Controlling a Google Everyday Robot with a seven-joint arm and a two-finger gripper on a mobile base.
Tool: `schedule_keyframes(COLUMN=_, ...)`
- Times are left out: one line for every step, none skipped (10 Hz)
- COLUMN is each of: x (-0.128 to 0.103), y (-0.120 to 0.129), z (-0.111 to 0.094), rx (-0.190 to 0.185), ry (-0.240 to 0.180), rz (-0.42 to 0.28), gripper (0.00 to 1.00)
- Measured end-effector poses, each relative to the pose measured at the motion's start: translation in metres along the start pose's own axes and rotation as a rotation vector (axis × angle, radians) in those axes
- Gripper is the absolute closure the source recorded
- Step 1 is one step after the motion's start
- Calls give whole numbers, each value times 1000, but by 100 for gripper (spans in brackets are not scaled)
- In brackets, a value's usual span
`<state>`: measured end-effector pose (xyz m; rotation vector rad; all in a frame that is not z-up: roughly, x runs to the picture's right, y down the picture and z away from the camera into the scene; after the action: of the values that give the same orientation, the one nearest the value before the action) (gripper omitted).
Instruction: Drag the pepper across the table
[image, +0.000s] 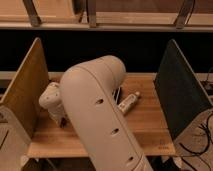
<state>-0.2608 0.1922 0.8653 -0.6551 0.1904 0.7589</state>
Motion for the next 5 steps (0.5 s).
schedule_keyframes(x=0, y=0, z=0, rx=0, ry=0, rz=0, gripper=93)
schedule_keyframes(x=0, y=0, z=0, rx=0, ry=1, rz=0, gripper=90)
schedule_keyframes(x=0, y=0, z=0, rx=0, ry=0, rz=0, gripper=81)
schedule_keyframes(x=0, y=0, z=0, rx=0, ry=0, rz=0, gripper=72)
schedule_keyframes(x=0, y=0, z=0, rx=0, ry=1, rz=1, gripper=63)
